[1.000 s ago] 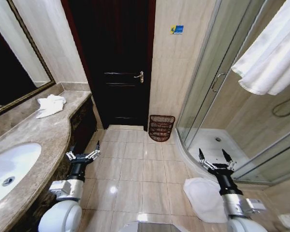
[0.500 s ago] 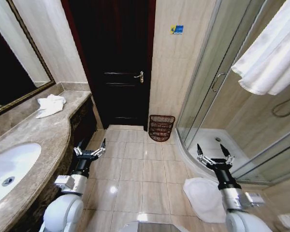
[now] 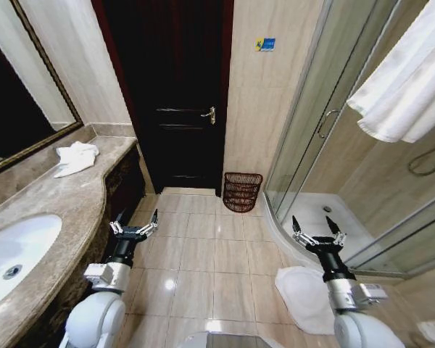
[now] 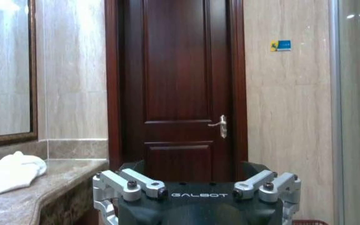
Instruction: Discard the used towel into the hamper.
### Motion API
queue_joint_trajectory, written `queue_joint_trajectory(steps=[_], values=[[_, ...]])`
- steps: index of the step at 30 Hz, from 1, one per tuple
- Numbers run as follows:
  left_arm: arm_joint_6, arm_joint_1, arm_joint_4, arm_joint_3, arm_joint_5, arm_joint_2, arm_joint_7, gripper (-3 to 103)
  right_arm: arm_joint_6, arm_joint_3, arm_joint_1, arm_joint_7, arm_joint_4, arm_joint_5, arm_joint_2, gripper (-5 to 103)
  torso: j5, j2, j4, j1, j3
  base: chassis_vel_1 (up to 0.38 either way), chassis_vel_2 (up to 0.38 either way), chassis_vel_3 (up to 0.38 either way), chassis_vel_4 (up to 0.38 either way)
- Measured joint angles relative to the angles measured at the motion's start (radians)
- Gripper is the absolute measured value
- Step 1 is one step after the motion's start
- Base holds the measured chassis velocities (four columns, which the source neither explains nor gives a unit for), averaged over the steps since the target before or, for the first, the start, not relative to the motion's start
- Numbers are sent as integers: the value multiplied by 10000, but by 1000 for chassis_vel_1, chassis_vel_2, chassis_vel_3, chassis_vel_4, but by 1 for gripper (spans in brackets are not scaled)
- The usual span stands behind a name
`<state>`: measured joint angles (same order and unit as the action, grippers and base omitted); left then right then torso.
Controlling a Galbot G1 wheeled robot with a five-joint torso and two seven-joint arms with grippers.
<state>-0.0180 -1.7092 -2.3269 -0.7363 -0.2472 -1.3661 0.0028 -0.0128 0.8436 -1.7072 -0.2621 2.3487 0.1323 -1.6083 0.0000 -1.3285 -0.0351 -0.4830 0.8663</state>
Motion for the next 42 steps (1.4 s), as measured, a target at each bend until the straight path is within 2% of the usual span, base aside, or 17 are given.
queue_joint_trajectory(steps=[10,42], values=[[303,-111,114,-125,272,-19,-29,100,31,-29,-29,-22,-37,0,1,100,0,0,-1,-1,0,-38,47,41,-41],[611,-165,297,-170,503,-93,-26,100,10,3,7,-70,-36,19,2,100,0,0,-1,-1,0,-18,34,36,-21]])
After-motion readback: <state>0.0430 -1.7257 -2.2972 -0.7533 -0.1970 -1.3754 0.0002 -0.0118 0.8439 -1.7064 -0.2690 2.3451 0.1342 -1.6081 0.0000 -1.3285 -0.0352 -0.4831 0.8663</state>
